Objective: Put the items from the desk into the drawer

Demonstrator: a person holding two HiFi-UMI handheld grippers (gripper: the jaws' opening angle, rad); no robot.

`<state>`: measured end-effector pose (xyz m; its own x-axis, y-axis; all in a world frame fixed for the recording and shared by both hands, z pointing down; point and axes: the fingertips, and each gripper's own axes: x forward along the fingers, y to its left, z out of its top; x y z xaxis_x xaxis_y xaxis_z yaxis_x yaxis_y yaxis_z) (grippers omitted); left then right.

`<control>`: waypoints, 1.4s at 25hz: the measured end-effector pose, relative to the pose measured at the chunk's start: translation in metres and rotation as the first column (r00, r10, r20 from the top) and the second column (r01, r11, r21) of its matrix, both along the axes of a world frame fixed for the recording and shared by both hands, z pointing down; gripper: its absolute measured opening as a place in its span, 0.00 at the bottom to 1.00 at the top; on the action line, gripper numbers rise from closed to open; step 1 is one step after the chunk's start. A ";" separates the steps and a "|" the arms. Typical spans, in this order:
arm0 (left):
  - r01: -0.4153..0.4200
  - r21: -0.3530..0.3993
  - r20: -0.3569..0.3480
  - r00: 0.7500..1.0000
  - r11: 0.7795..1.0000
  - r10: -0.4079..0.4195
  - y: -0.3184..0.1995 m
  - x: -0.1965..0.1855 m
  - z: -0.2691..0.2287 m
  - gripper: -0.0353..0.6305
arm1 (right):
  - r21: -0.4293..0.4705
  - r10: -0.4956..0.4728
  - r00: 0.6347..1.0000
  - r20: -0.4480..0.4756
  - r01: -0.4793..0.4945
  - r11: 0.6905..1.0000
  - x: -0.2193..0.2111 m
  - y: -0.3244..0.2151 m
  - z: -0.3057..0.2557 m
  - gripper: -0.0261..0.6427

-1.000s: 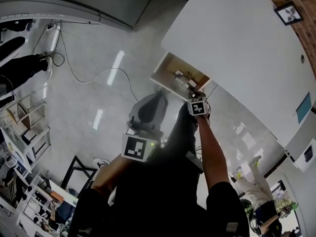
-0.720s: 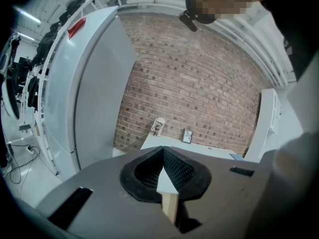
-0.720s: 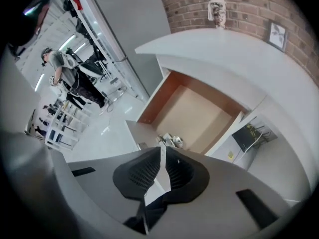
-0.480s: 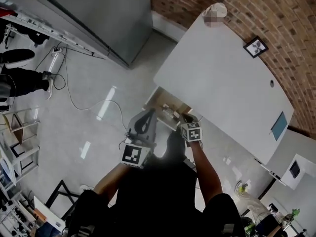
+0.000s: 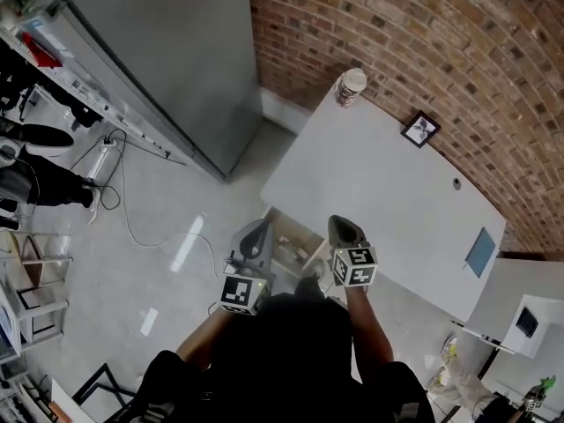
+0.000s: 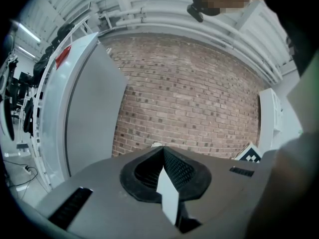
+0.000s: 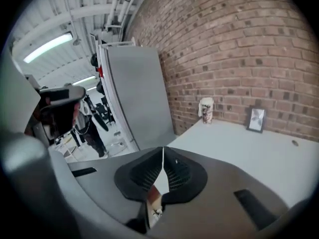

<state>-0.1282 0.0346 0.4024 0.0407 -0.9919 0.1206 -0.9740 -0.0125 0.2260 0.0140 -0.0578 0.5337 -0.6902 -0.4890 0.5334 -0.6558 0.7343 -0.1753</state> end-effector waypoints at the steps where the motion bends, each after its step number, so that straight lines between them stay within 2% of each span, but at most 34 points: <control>1: 0.005 0.006 0.000 1.000 1.000 -0.005 -0.001 0.001 -0.004 0.06 | 0.029 0.009 1.000 0.021 -0.009 1.000 0.004 -0.002 -0.017 0.05; 5: 0.016 0.008 0.011 1.000 1.000 -0.016 -0.007 0.004 -0.009 0.06 | 0.135 0.040 0.994 0.101 -0.053 0.989 0.018 -0.002 -0.080 0.05; 9: 0.016 0.004 0.016 1.000 1.000 -0.017 -0.006 0.010 -0.009 0.06 | 0.215 0.057 0.994 0.098 -0.077 0.974 0.031 0.010 -0.106 0.04; 21: 0.011 -0.007 0.013 1.000 1.000 -0.011 -0.006 0.019 -0.005 0.06 | 0.176 0.021 0.996 0.090 -0.037 0.984 0.025 0.029 -0.087 0.04; 35: 0.007 -0.005 0.022 1.000 1.000 -0.007 -0.003 0.020 -0.005 0.06 | 0.173 0.025 0.996 0.090 -0.041 0.984 0.027 0.033 -0.086 0.04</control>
<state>-0.1084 0.0318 0.3970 0.0311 -0.9915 0.1265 -0.9789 -0.0046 0.2043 0.0408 -0.0244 0.4474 -0.7119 -0.5926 0.3768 -0.6682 0.7367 -0.1038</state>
